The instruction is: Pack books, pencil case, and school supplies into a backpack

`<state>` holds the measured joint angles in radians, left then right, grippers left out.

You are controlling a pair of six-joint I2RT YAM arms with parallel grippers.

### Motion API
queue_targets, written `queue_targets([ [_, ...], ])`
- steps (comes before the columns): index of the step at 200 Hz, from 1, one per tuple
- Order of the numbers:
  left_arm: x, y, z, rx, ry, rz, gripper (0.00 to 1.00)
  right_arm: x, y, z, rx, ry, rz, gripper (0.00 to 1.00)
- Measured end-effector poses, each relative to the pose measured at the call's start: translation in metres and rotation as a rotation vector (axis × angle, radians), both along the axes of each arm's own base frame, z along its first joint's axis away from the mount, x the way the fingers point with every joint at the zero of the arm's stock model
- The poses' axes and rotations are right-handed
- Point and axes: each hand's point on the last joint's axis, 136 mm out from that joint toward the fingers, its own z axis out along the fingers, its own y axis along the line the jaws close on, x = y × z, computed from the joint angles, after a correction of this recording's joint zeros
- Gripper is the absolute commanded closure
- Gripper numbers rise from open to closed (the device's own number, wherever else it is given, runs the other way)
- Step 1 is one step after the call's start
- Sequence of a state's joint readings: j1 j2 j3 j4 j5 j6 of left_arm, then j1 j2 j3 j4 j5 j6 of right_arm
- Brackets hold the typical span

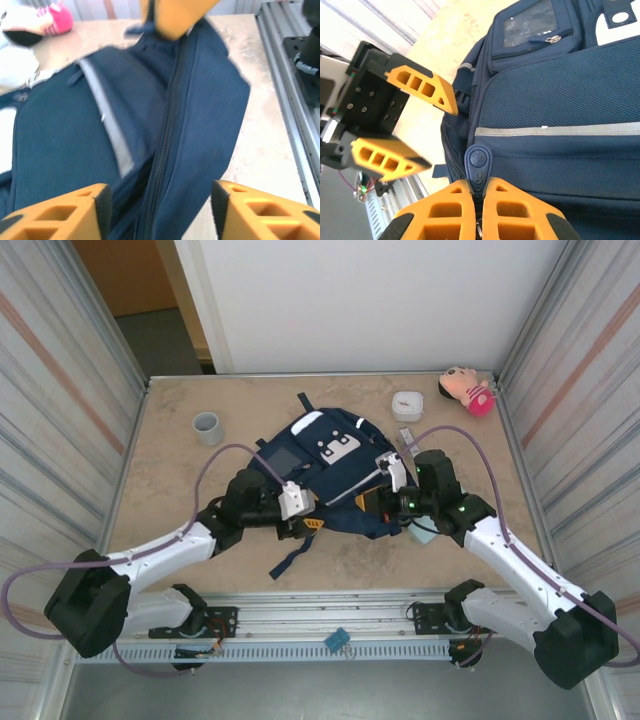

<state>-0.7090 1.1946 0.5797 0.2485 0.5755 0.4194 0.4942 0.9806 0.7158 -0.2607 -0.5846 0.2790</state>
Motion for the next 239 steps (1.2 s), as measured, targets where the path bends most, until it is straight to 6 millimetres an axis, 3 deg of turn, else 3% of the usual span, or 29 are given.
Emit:
queue_targets([
  [19, -0.005, -0.021, 0.019, -0.029, -0.020, -0.044, 0.43, -0.002, 0.003, 0.003, 0.012, -0.008, 0.019, 1.00],
  [38, -0.004, -0.040, 0.024, -0.034, -0.021, -0.063, 0.63, -0.005, 0.007, 0.006, 0.022, -0.017, 0.037, 1.00],
  [68, 0.006, -0.050, 0.003, 0.006, 0.015, -0.041, 1.00, -0.003, 0.006, 0.007, 0.018, -0.029, 0.025, 1.00],
  [120, 0.005, -0.053, 0.002, 0.011, -0.003, -0.044, 1.00, 0.003, -0.005, -0.006, -0.063, -0.008, -0.104, 0.93],
  [168, 0.004, -0.055, 0.001, 0.017, -0.028, -0.048, 1.00, 0.002, -0.012, -0.004, -0.079, 0.003, -0.189, 0.85],
  [212, 0.004, -0.053, -0.003, 0.039, -0.038, -0.047, 1.00, -0.002, -0.018, -0.008, -0.057, 0.032, -0.223, 0.88],
  [239, 0.006, -0.052, -0.005, 0.049, -0.050, -0.040, 1.00, 0.003, -0.032, -0.008, -0.055, 0.041, -0.287, 0.93],
])
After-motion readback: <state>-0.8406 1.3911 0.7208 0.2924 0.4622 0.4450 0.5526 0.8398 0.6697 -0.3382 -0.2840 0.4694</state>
